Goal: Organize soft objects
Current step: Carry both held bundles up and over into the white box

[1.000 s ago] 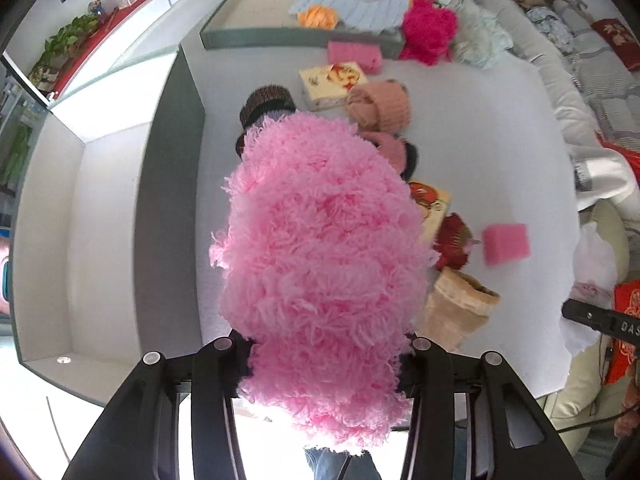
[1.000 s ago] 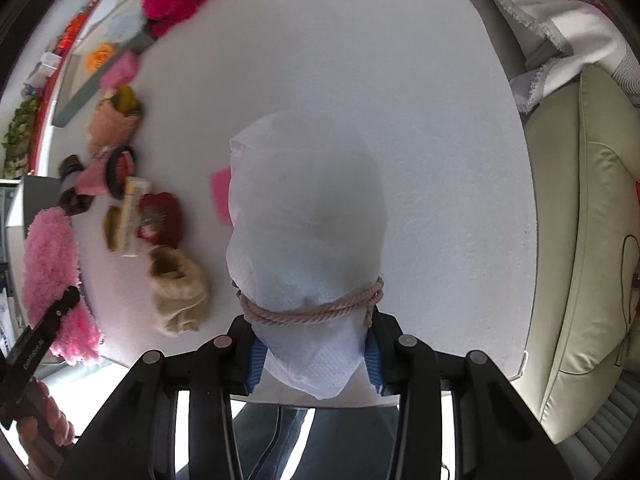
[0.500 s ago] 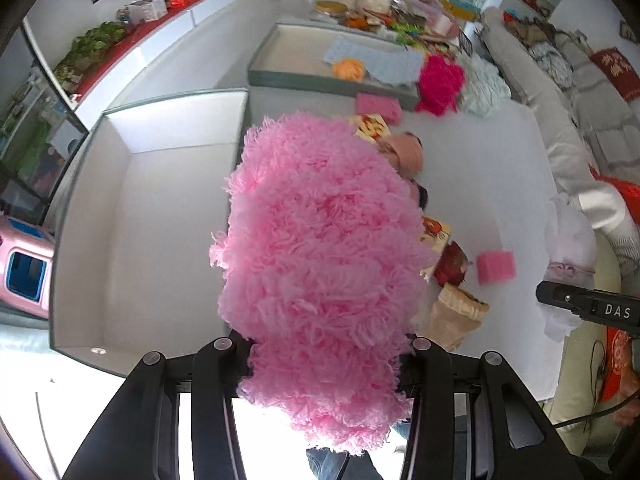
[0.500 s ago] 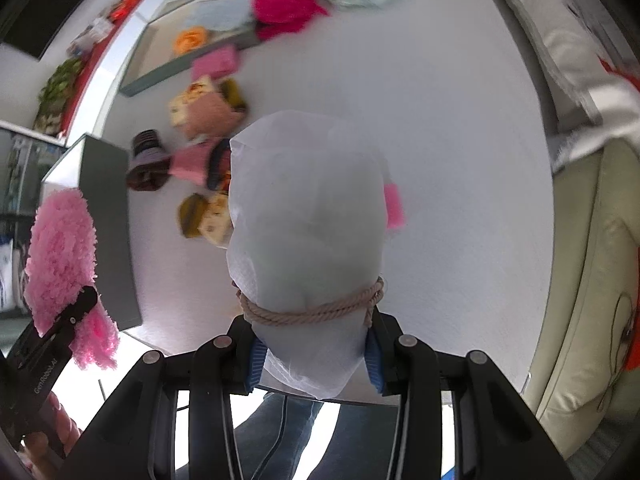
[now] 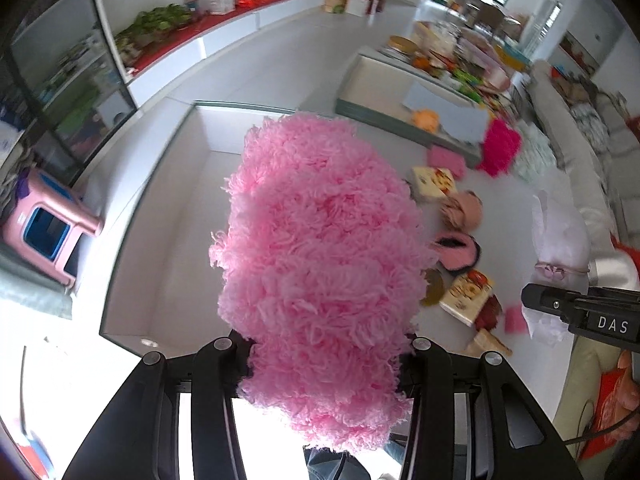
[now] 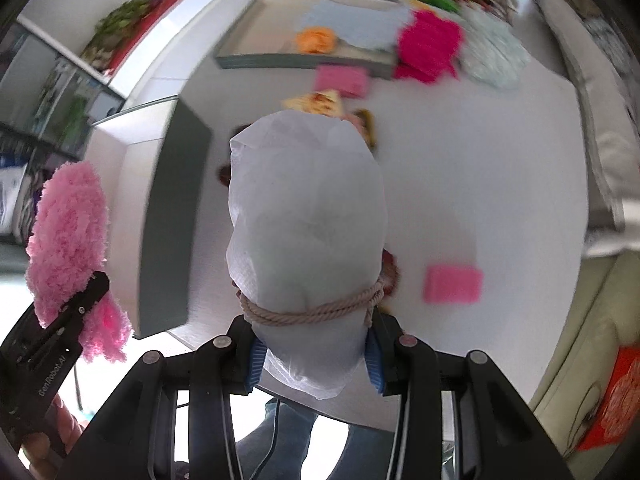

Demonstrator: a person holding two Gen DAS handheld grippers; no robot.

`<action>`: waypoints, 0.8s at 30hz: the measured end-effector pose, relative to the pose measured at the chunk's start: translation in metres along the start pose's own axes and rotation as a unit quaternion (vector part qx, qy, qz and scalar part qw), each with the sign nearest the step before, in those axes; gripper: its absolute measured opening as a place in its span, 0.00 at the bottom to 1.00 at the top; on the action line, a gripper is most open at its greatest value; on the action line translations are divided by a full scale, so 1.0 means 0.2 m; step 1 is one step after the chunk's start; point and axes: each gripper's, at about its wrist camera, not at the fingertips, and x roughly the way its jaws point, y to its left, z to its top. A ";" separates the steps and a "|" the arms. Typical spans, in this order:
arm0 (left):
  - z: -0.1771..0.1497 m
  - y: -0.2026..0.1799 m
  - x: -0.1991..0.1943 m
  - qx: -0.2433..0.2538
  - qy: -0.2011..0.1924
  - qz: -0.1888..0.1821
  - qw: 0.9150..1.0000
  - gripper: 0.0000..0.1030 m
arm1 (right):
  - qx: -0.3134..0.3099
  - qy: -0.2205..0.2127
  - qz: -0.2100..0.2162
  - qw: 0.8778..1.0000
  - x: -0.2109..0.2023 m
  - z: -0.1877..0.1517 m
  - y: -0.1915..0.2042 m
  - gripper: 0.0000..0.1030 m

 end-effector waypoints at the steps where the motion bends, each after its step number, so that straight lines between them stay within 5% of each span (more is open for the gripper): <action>1: 0.01 0.02 0.00 -0.006 -0.002 0.004 1.000 0.46 | -0.012 -0.001 0.001 1.000 0.00 0.02 0.05 0.43; 24: 0.17 0.42 0.17 -0.095 0.007 0.078 0.992 0.46 | -0.164 0.000 0.044 0.985 0.12 0.40 0.91 0.43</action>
